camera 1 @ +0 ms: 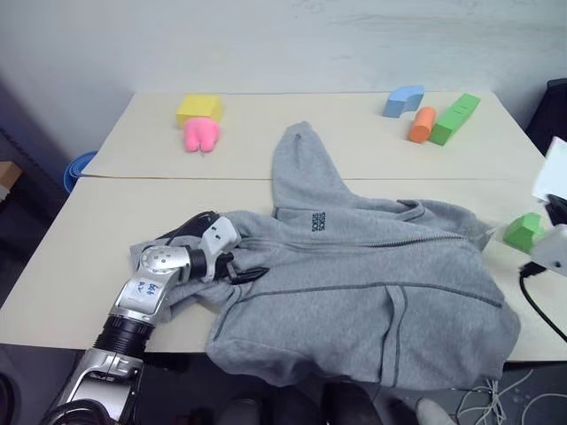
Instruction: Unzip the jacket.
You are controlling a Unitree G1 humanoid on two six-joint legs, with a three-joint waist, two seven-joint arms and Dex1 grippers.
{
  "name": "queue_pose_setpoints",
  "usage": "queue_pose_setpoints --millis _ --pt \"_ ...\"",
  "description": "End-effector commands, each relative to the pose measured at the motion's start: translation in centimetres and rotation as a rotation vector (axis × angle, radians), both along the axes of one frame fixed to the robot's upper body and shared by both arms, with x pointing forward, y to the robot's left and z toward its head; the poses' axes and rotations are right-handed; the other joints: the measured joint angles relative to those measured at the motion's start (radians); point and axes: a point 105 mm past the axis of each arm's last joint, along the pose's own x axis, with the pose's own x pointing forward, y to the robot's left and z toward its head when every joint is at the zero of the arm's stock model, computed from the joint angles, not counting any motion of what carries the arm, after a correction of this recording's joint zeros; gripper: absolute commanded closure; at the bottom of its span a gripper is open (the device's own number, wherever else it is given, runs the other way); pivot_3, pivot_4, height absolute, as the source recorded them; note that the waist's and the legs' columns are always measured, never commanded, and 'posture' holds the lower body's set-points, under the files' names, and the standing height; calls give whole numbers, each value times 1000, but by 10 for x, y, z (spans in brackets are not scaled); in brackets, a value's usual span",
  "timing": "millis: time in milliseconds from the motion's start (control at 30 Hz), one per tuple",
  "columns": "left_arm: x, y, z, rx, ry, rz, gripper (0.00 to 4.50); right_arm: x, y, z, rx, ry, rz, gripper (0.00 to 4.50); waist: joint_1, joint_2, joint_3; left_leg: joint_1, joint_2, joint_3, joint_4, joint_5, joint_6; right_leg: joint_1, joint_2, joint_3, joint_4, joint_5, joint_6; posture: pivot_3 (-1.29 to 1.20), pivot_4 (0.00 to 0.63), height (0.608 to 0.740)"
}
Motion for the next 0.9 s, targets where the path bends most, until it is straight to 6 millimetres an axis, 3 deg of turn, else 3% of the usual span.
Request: queue_pose_setpoints --millis 33,167,300,633,700,767,833,900 --pt "-39 31 -82 142 390 78 0 -14 -24 33 -73 -100 -79 4442 -8 1 -2 3 0 4 -4 0 0 3 0 3 -2 -1 1 0 150 740" --pt "-45 39 -88 180 424 84 0 -21 -45 35 -119 -96 -141 4442 -22 2 -7 21 4 7 -13 -3 -5 15 1 7 -6 -5 0 0 150 740" --pt "-51 49 -96 213 445 104 0 -29 -70 48 -166 -122 -217 4442 -24 7 -11 21 5 8 -13 -6 -7 14 2 8 -5 -6 -1 0 150 740" --pt "-64 64 -104 288 447 70 0 -17 -78 75 -233 -161 -255 4442 -43 15 -16 22 8 9 -13 -6 -8 13 3 9 -5 -9 -3 0 150 740" --pt "-68 74 -108 327 447 69 0 -21 -87 92 -177 -228 -304 4442 -44 15 -16 22 9 9 -13 -7 -9 13 4 9 -5 -9 -4 0 150 740" --pt "-69 80 -109 335 445 80 0 -21 -84 101 -185 -248 -290 4442 -42 16 -17 22 9 9 -14 -7 -9 12 4 9 -5 -10 -4 0 150 740" --pt "-68 82 -108 334 438 90 0 -17 -79 93 -150 -219 -250 4442 -40 17 -17 21 9 9 -14 -7 -9 12 3 8 -5 -10 -4 0 150 740" --pt "-67 83 -108 330 433 90 0 -10 -82 59 -36 -82 -240 4442 -36 16 -17 22 9 8 -14 -7 -9 12 3 8 -5 -10 -4 0 150 740"
